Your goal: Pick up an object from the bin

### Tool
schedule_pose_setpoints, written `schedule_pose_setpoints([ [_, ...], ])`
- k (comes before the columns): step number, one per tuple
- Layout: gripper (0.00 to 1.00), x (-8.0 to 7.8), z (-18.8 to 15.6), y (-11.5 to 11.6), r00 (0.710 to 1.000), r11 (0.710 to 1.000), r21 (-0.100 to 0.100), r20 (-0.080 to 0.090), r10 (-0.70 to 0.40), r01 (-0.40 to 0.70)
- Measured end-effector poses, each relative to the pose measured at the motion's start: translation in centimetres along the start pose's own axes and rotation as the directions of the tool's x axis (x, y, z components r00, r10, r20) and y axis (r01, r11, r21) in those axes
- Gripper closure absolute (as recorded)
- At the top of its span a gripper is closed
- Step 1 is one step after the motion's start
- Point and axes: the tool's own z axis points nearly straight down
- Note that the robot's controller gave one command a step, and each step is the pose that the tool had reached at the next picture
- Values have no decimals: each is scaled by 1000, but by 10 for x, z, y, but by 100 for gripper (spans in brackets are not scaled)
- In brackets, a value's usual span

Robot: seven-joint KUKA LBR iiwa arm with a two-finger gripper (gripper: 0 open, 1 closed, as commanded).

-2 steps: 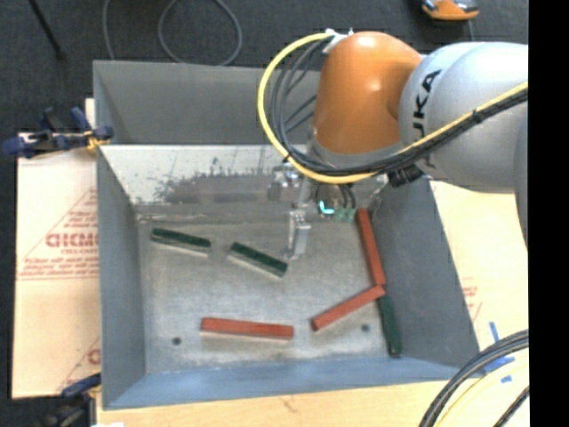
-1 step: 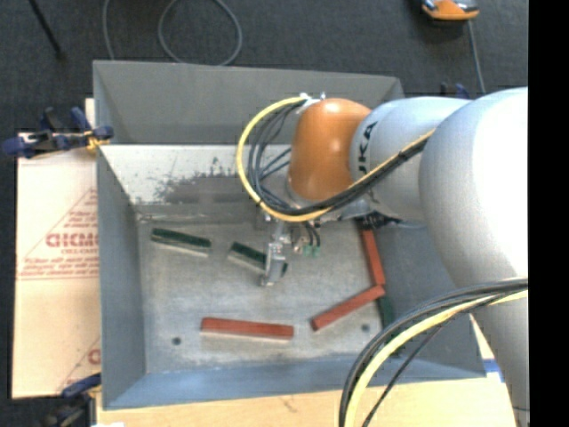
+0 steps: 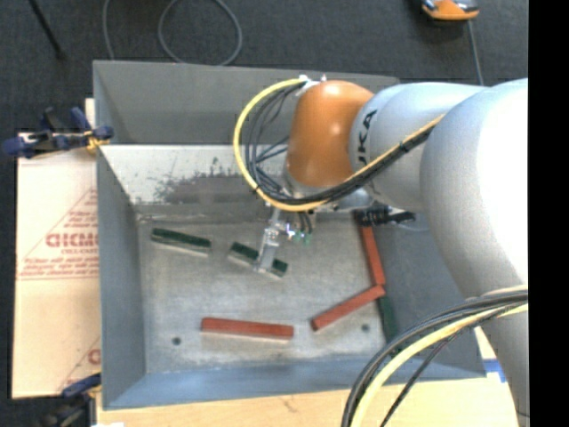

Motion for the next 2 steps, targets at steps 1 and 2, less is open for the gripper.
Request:
schedule_pose_setpoints([
  [1,0,1,-6,2,990,990,0,1,143,-143],
  [2,0,14,32,8,960,960,5,-7,279,-279],
])
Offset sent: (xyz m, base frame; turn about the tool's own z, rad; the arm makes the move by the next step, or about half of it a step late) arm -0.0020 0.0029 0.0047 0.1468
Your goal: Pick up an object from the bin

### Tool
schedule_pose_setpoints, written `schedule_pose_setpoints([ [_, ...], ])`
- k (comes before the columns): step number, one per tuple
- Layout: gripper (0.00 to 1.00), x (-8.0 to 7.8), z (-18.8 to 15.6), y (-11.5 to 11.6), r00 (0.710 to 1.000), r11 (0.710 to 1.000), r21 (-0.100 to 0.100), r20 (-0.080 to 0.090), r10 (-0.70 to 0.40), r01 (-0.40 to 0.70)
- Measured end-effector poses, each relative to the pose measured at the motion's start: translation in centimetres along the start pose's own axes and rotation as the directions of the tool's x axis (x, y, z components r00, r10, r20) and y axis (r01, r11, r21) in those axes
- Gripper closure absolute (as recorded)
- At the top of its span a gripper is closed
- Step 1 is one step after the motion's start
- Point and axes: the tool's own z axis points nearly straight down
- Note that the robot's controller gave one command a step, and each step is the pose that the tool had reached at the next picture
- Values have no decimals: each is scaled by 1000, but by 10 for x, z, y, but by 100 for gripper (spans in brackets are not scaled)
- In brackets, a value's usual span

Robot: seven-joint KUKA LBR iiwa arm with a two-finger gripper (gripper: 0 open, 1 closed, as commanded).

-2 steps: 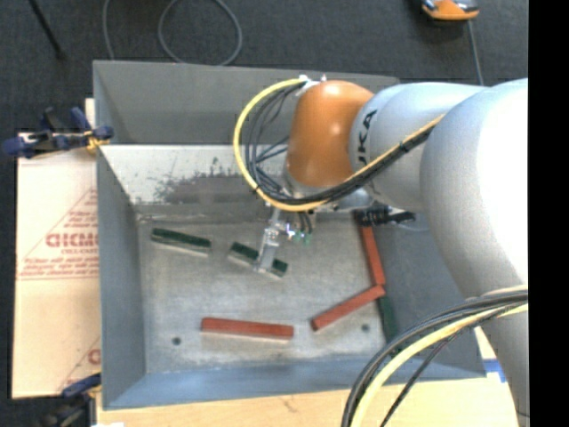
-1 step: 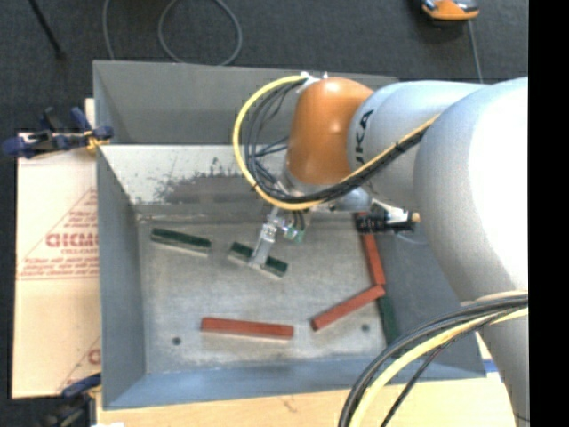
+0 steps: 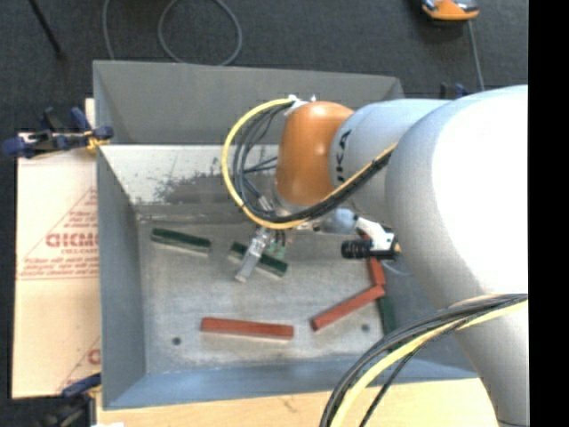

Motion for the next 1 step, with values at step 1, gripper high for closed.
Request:
schedule_pose_setpoints([
  [1,0,-1,-1,0,1000,1000,0,3,-2,2],
])
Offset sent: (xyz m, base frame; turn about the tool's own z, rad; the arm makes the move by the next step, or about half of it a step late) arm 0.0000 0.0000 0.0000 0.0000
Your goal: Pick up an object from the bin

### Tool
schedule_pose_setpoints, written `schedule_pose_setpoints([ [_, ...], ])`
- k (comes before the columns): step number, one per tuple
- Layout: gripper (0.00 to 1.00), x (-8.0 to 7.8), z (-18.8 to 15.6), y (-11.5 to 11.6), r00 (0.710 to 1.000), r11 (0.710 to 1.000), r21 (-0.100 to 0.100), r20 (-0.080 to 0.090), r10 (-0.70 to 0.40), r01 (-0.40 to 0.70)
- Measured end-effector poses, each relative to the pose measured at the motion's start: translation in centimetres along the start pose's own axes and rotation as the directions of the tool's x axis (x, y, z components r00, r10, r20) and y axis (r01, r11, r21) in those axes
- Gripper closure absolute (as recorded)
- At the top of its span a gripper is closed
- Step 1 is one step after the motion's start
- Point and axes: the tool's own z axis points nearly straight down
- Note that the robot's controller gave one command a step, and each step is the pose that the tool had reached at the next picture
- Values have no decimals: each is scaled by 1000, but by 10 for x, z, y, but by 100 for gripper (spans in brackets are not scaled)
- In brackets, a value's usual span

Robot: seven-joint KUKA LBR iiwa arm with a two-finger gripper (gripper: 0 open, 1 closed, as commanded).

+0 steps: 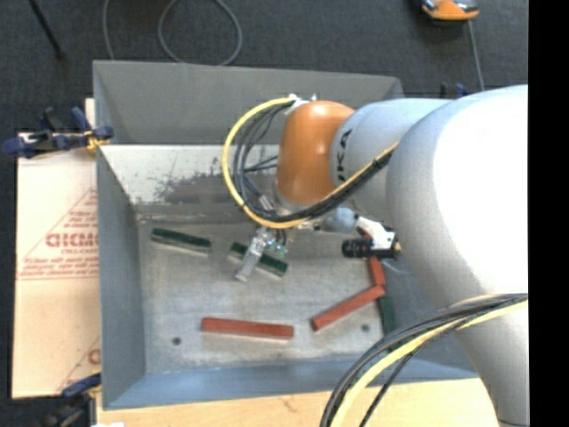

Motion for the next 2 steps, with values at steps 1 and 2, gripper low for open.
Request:
schedule_pose_setpoints([
  [1,100,-1,-1,0,1000,1000,-1,2,-1,1],
  [2,100,-4,-88,1,1000,1000,-6,7,-3,3],
])
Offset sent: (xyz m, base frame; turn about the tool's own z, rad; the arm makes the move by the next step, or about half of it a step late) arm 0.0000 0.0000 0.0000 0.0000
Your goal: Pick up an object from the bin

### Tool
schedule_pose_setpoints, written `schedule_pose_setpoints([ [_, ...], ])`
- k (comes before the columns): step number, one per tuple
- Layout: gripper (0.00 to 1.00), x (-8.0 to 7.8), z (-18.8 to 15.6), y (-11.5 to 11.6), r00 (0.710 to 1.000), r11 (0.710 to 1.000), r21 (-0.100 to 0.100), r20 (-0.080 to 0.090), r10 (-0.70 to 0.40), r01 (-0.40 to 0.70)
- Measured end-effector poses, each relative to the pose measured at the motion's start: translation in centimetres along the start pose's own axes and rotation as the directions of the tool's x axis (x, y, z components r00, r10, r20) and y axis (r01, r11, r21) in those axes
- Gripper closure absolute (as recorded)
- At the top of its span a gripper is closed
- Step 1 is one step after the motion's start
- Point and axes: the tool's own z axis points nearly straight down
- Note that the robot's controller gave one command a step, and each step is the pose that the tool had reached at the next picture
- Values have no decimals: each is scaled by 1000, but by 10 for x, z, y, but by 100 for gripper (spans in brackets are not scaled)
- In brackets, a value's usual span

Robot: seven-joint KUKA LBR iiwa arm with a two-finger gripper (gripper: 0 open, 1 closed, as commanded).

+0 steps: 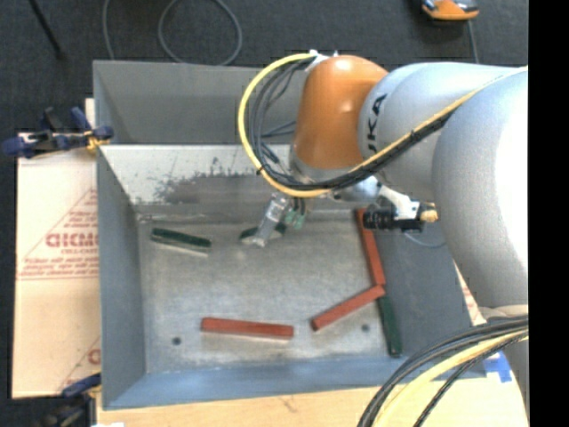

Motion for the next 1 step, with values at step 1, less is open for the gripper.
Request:
schedule_pose_setpoints([
  [1,100,-3,-43,0,1000,1000,1,-2,-4,4],
])
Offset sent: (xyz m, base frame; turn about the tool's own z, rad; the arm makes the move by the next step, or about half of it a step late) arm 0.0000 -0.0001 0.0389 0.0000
